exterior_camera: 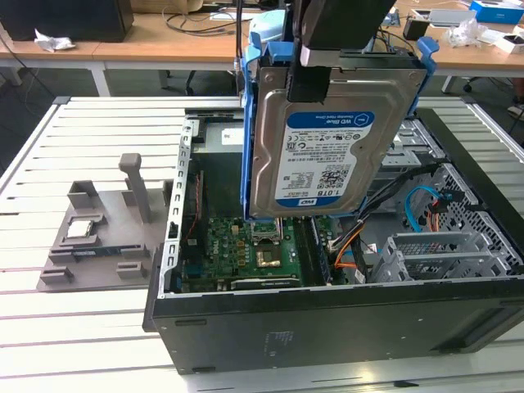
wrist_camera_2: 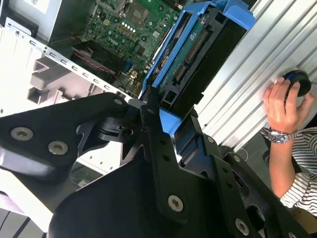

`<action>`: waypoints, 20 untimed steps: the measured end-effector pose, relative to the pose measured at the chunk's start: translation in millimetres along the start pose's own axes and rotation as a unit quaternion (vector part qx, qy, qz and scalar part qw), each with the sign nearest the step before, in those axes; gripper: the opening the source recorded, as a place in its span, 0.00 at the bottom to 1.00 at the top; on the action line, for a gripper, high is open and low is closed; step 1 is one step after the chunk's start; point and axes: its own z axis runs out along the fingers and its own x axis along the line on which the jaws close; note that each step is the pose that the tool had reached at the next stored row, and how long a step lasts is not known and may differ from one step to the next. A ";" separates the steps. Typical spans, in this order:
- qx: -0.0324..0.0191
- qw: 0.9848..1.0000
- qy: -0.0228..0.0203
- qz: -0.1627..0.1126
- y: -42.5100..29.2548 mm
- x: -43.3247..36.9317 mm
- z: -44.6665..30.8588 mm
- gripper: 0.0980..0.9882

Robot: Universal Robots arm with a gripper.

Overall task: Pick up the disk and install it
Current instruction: 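Pick up the disk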

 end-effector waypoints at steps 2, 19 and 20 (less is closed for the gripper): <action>0.000 1.000 0.000 0.000 -1.7 0.1 0.0 0.30; 0.000 1.000 0.000 0.000 -19.5 0.7 0.6 0.30; 0.000 1.000 0.000 0.000 -20.2 0.8 0.6 0.30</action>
